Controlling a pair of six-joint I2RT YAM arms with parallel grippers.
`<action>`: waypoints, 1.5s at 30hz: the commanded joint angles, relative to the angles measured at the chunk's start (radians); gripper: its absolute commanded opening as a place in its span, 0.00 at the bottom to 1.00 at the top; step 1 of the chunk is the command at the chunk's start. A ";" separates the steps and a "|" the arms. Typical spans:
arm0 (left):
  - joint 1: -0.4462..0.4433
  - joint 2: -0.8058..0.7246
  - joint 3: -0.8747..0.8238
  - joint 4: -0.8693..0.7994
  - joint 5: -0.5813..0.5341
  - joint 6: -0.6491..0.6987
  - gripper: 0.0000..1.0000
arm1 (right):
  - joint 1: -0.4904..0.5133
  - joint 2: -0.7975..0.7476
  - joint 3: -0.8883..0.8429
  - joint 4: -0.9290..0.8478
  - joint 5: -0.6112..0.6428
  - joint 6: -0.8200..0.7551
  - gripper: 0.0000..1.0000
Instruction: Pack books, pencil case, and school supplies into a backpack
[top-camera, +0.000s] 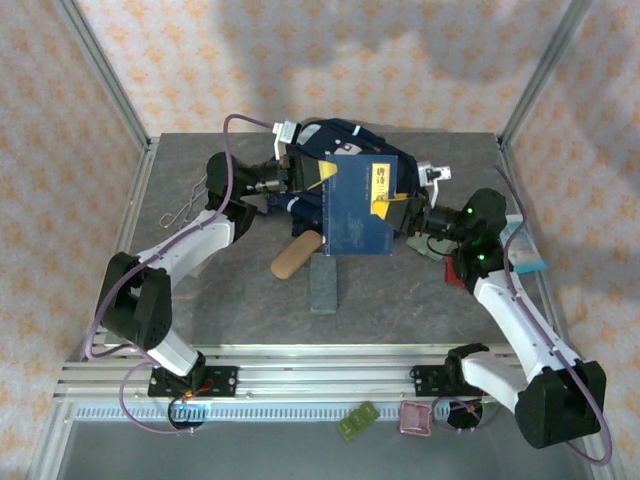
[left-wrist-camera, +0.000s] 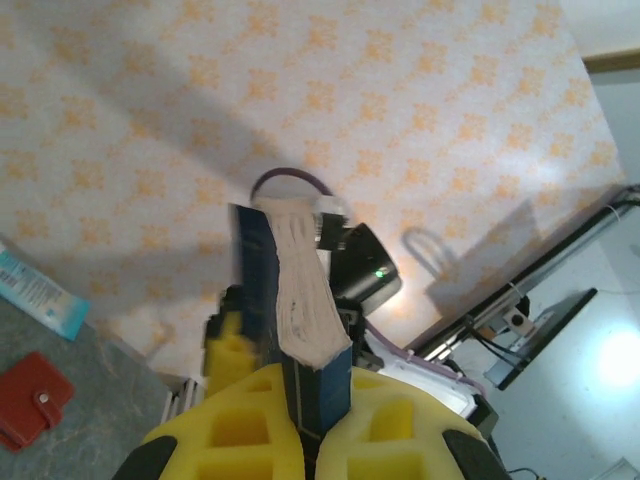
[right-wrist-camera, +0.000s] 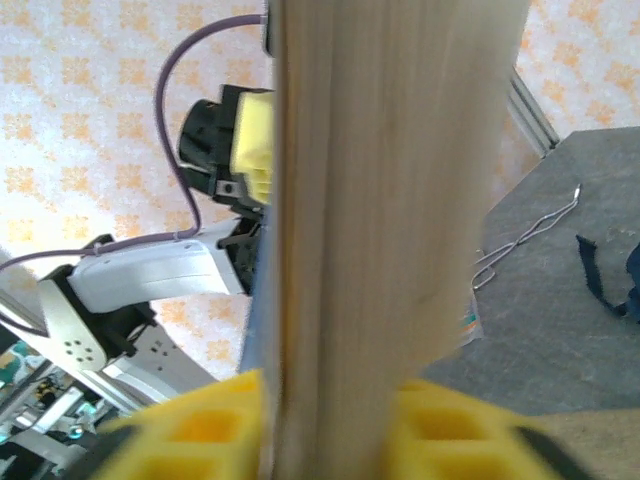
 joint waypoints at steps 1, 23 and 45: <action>0.010 -0.037 0.055 -0.274 -0.055 0.244 0.04 | 0.005 -0.040 0.012 0.001 -0.012 -0.014 0.00; -0.273 0.451 0.654 -1.362 -1.154 0.986 0.66 | -0.268 -0.222 0.050 -0.602 0.964 -0.085 0.00; -0.393 0.990 1.275 -1.574 -1.377 1.092 0.79 | -0.270 -0.222 -0.051 -0.632 1.095 -0.055 0.00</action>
